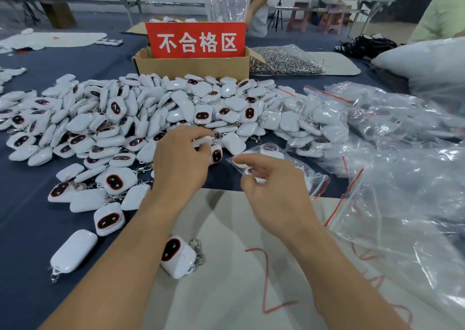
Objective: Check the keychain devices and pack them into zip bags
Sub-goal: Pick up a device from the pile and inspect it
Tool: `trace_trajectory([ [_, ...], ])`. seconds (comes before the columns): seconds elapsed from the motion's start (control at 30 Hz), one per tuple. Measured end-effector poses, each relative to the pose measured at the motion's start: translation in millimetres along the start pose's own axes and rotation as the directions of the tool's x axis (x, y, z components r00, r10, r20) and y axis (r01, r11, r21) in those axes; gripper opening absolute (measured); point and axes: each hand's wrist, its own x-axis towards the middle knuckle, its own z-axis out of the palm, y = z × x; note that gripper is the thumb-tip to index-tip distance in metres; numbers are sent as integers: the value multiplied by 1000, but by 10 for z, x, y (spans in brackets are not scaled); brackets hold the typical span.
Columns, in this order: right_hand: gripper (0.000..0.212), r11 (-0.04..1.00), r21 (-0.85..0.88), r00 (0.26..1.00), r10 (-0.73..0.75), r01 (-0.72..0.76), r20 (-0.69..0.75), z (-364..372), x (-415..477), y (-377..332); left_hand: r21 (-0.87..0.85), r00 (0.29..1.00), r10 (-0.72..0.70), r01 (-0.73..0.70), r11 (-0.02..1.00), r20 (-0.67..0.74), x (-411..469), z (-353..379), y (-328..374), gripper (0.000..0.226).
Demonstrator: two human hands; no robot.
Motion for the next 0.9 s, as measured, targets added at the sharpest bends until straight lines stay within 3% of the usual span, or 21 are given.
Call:
trace_trajectory([
  [0.1,39,990,137,999,33,-27,-43,-14,16,-16,-187,997,-64,54,981,-49,-15,-27,93,24],
  [0.2,41,947,314,995,91,-71,-50,-37,34,-21,-547,957,-194,284,787,218,-9,-49,213,29],
  [0.27,47,907,408,992,128,-109,-21,-62,44,-29,-628,918,-148,363,689,369,-40,-52,281,28],
  [0.33,53,913,401,993,110,-81,-49,-100,53,-22,-642,886,-30,358,678,462,-78,-57,313,27],
  [0.4,52,966,257,994,37,-8,-107,-146,52,-12,-628,854,65,326,707,517,-89,-65,296,38],
  [0.6,29,998,35,999,-47,47,-9,-175,19,-15,-389,818,101,157,908,567,-5,-69,156,105],
  [0.67,22,999,-40,999,-11,13,35,-189,34,-9,-358,787,111,147,922,607,12,-62,94,103],
  [0.8,18,998,-53,999,34,-33,21,-240,61,7,-412,722,65,316,855,689,39,-23,-45,70],
  [0.9,21,996,52,992,82,-78,-91,-285,99,11,-368,785,-52,347,863,618,90,23,-117,77],
])
